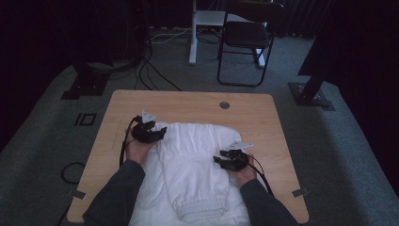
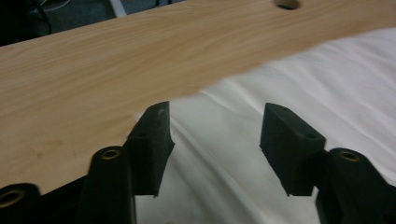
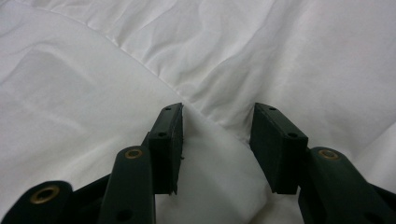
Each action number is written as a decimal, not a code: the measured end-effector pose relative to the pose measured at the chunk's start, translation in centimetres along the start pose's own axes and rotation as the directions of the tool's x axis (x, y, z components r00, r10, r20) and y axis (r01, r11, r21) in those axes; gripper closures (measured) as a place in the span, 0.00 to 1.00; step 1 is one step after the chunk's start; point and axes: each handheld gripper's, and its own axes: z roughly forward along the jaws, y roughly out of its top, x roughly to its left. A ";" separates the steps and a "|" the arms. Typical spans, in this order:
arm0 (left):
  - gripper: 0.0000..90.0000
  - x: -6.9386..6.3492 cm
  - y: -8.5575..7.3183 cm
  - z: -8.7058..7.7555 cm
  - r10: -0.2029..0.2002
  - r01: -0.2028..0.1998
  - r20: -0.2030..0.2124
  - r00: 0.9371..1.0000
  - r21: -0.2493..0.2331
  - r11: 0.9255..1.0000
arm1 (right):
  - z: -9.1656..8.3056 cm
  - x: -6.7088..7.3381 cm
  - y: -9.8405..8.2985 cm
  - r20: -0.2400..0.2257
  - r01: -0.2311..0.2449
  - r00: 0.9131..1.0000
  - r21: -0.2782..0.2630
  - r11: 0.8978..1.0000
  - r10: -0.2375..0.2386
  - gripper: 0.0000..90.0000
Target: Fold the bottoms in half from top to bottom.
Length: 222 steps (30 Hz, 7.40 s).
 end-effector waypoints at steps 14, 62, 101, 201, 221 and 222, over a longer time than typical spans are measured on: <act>0.23 3.8 -3.2 6.6 -0.149 0.148 0.005 0.989 0.109 0.983 | 0.0 -0.1 0.0 -0.006 -0.005 1.000 -0.001 1.000 0.005 0.59; 0.83 4.1 -2.5 5.2 -0.202 0.188 0.144 0.969 0.109 0.976 | 2.0 -10.0 6.9 0.071 -0.220 0.974 0.069 0.973 0.215 0.92; 0.81 -3.1 -10.4 -8.9 -0.009 0.046 0.373 0.928 -0.091 0.995 | -9.5 -2.1 -2.0 -0.091 -0.002 0.996 -0.106 0.994 -0.007 0.92; 0.64 -3.3 -7.6 0.4 -0.109 0.111 -0.034 0.993 0.084 0.990 | 1.1 0.0 1.3 0.072 0.013 0.997 0.007 1.000 -0.013 0.67; 0.19 4.9 -7.8 -2.7 -0.351 0.353 -0.078 0.933 0.016 0.935 | 1.3 -0.2 1.2 0.068 0.005 0.998 -0.023 1.000 -0.004 0.67; 0.18 4.9 -7.9 -2.5 -0.350 0.353 -0.079 0.933 0.021 0.935 | 1.3 -0.2 1.2 0.068 0.005 0.998 -0.024 1.000 -0.004 0.67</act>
